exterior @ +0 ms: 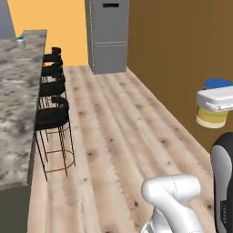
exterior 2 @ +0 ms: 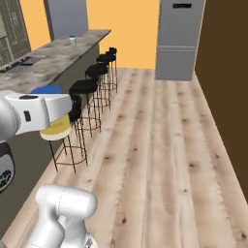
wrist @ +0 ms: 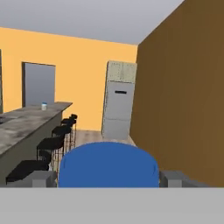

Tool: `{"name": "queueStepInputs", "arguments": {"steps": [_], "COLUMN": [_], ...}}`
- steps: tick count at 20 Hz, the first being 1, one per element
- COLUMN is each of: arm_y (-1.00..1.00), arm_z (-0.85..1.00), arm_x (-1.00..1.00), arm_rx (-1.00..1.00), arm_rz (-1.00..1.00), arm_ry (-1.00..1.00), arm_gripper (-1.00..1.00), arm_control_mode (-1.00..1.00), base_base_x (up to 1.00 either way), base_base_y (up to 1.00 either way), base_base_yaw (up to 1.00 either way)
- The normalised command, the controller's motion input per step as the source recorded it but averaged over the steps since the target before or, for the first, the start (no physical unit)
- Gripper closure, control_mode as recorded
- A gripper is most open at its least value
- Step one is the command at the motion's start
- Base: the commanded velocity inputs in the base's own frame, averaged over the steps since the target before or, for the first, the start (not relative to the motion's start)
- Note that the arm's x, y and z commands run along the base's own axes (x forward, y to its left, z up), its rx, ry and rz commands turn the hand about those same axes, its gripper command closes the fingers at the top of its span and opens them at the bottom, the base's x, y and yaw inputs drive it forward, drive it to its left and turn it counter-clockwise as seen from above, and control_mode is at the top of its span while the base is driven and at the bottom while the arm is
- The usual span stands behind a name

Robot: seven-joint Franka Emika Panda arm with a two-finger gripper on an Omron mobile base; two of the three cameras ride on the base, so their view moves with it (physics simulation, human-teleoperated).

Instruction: The dining table condiment station is running low on mayonnaise. Refill the condiment station by opening the cabinet and taking the mayonnaise from the cabinet and placing it on the dining table.

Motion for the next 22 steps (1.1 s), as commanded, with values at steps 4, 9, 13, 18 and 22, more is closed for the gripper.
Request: {"name": "queueStepInputs", "arguments": {"steps": [4,9,13,18,22], "arm_y": [0.00,0.00,0.00,0.00,0.00], "arm_z": [0.00,0.00,0.00,0.00,0.00], "arm_x": [0.00,0.00,0.00,0.00,0.00], "arm_rx": [0.00,0.00,0.00,0.00,0.00], "arm_rz": [0.00,0.00,0.00,0.00,0.00], "arm_ry": [0.00,0.00,0.00,0.00,0.00], "arm_gripper": [1.00,1.00,1.00,1.00,1.00], "arm_control_mode": [1.00,1.00,1.00,1.00,1.00], "base_base_x": [1.00,1.00,1.00,1.00,1.00], "base_base_y": [-0.61,-0.58,-0.57,-0.56,-0.56], "base_base_yaw": [0.32,0.34,0.35,0.35,0.35]}}
